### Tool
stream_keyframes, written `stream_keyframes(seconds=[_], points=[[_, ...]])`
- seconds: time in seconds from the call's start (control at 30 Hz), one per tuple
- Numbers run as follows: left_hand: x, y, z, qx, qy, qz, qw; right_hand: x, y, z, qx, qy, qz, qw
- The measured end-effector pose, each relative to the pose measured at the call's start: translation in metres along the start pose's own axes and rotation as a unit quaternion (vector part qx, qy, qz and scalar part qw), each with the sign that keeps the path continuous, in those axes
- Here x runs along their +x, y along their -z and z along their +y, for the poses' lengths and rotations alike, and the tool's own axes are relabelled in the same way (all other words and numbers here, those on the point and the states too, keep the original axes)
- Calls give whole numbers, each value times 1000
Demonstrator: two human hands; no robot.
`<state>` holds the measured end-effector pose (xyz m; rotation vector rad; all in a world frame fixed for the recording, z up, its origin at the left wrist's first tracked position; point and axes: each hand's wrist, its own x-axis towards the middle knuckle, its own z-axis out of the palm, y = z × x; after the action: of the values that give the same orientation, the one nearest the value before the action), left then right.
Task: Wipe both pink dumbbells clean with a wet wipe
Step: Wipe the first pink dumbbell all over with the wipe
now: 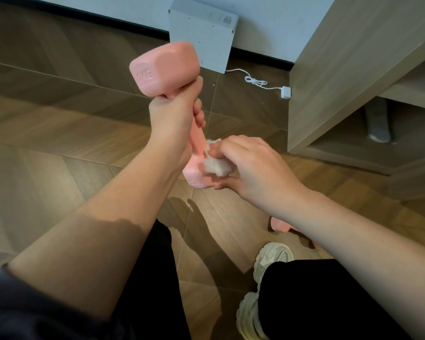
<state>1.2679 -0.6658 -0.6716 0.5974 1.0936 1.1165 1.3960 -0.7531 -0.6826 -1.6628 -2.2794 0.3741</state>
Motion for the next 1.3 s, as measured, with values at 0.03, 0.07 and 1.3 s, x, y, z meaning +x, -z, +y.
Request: stream_keyframes(seconds=[0.03, 0.07, 1.3], points=[[1, 0, 1, -4, 1, 3, 1000, -1, -1, 0, 12, -5, 0, 1000], [2, 1, 2, -12, 1, 3, 1000, -1, -1, 0, 19, -7, -3, 1000], [1, 12, 22, -77, 91, -291, 949, -1, 28, 1, 219, -83, -122, 965]])
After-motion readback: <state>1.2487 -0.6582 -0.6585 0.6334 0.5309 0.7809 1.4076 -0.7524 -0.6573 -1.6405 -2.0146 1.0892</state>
